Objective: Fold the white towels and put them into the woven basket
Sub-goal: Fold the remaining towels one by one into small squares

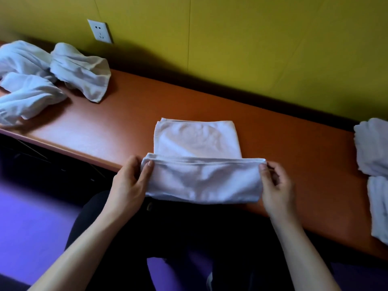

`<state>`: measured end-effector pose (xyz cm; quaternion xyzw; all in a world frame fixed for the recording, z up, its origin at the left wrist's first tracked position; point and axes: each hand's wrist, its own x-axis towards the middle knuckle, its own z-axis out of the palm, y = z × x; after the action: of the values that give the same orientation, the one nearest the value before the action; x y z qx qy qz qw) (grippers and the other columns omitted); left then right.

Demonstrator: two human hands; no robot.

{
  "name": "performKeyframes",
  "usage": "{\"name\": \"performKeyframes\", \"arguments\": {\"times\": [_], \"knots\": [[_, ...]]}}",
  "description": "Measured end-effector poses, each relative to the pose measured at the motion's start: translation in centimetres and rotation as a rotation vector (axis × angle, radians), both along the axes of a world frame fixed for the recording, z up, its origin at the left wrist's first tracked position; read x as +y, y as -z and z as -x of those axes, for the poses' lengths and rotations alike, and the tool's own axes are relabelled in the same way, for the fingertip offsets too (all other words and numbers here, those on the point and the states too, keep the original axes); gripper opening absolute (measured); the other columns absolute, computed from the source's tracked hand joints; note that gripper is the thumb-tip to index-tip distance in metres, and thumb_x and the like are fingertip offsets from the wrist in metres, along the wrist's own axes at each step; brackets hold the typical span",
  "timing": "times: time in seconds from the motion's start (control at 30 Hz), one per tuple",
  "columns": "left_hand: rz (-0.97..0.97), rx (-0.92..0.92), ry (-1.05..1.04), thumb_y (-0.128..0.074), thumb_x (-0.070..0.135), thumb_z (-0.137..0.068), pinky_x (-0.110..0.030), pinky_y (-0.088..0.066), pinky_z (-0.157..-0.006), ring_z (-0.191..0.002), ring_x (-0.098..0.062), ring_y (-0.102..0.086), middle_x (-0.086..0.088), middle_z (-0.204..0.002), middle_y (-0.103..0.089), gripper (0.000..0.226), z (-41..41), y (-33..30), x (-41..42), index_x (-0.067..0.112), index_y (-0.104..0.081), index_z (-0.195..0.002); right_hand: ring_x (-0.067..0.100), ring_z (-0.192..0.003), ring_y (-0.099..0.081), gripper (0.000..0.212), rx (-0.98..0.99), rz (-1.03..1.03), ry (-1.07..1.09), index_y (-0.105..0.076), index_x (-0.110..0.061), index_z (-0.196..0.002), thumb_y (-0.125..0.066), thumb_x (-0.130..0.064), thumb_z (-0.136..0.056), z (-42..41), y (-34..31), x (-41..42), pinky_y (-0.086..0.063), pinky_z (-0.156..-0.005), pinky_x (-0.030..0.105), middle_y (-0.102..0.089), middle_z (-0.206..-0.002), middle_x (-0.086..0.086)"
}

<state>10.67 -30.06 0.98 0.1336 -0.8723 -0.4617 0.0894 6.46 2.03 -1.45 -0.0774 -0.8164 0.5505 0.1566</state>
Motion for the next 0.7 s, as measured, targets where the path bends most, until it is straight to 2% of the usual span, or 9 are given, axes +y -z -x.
{"name": "performKeyframes", "arguments": {"times": [0.1, 0.17, 0.27, 0.3, 0.37, 0.5, 0.6, 0.7], "knots": [[0.032, 0.000, -0.035, -0.051, 0.037, -0.102, -0.020, -0.038, -0.054, -0.059, -0.009, -0.050, -0.003, -0.068, -0.057, 0.027, 3.5, 0.4, 0.4, 0.016, -0.050, -0.085, 0.000, -0.082, -0.057, 0.016, 0.022, -0.047, 0.029, -0.061, -0.025, -0.101, -0.053, -0.037, -0.093, 4.2, 1.2, -0.9, -0.041, -0.069, 0.006, -0.066, -0.088, -0.008], [-0.031, 0.013, -0.065, -0.051, 0.032, -0.103, -0.019, -0.035, -0.050, -0.059, -0.014, -0.048, -0.011, -0.071, -0.057, 0.029, 6.3, 0.8, 0.3, 0.006, -0.052, -0.089, 0.001, -0.081, -0.057, 0.018, 0.031, -0.047, 0.032, -0.061, -0.026, -0.102, -0.052, -0.039, -0.094, 7.1, 1.4, -1.4, -0.043, -0.069, 0.013, -0.064, -0.087, -0.009], [-0.009, 0.046, -0.115, -0.052, 0.032, -0.103, -0.018, -0.034, -0.049, -0.060, -0.014, -0.046, -0.007, -0.073, -0.058, 0.032, 10.5, 1.1, -0.4, 0.003, -0.055, -0.090, 0.009, -0.083, -0.059, 0.021, 0.075, -0.084, 0.021, -0.065, -0.021, -0.102, -0.053, -0.036, -0.096, 11.7, 1.6, -2.1, -0.045, -0.071, 0.023, -0.066, -0.091, -0.003], [0.026, 0.048, -0.131, -0.053, 0.035, -0.102, -0.019, -0.035, -0.050, -0.062, -0.016, -0.050, -0.004, -0.074, -0.060, 0.033, 11.8, 1.4, -0.7, 0.005, -0.057, -0.090, 0.010, -0.082, -0.059, 0.023, 0.086, -0.096, 0.020, -0.066, -0.016, -0.102, -0.054, -0.035, -0.097, 13.2, 1.7, -2.4, -0.044, -0.072, 0.025, -0.066, -0.091, -0.001], [0.097, 0.041, -0.167, -0.053, 0.041, -0.101, -0.034, -0.041, -0.060, -0.071, -0.023, -0.056, -0.003, -0.078, -0.064, 0.034, 14.2, 2.2, -1.4, 0.009, -0.059, -0.091, 0.012, -0.080, -0.057, 0.027, 0.079, -0.108, 0.018, -0.067, -0.010, -0.100, -0.054, -0.033, -0.099, 16.0, 2.1, -3.0, -0.042, -0.070, 0.027, -0.065, -0.088, 0.001], [0.137, -0.019, -0.163, -0.051, 0.046, -0.100, -0.037, -0.040, -0.066, -0.084, -0.032, -0.061, -0.001, -0.080, -0.063, 0.035, 18.6, 4.7, -2.1, 0.012, -0.057, -0.090, 0.018, -0.077, -0.056, 0.027, 0.028, -0.163, 0.037, -0.067, -0.006, -0.096, -0.055, -0.029, -0.101, 20.1, 3.7, -4.0, -0.039, -0.067, 0.030, -0.062, -0.083, 0.002], [0.188, -0.044, -0.165, -0.054, 0.041, -0.100, -0.041, -0.041, -0.082, -0.104, -0.036, -0.057, -0.009, -0.109, -0.063, 0.033, 19.4, 6.1, -1.9, 0.011, -0.055, -0.113, 0.023, -0.085, -0.060, 0.024, -0.115, -0.209, -0.001, -0.063, -0.006, -0.108, -0.055, -0.028, -0.101, 20.8, 5.0, -4.5, -0.037, -0.067, 0.026, -0.061, -0.091, 0.001], [0.484, 0.154, 0.017, -0.052, 0.034, -0.100, -0.048, -0.041, -0.091, -0.106, -0.037, -0.054, -0.013, -0.122, -0.058, 0.036, 17.6, 6.8, -0.8, 0.011, -0.053, -0.127, 0.024, -0.094, -0.060, 0.028, -0.161, -0.303, 0.007, -0.057, -0.013, -0.120, -0.057, -0.031, -0.098, 19.4, 5.8, -4.1, -0.037, -0.072, 0.026, -0.064, -0.109, 0.005]]}}
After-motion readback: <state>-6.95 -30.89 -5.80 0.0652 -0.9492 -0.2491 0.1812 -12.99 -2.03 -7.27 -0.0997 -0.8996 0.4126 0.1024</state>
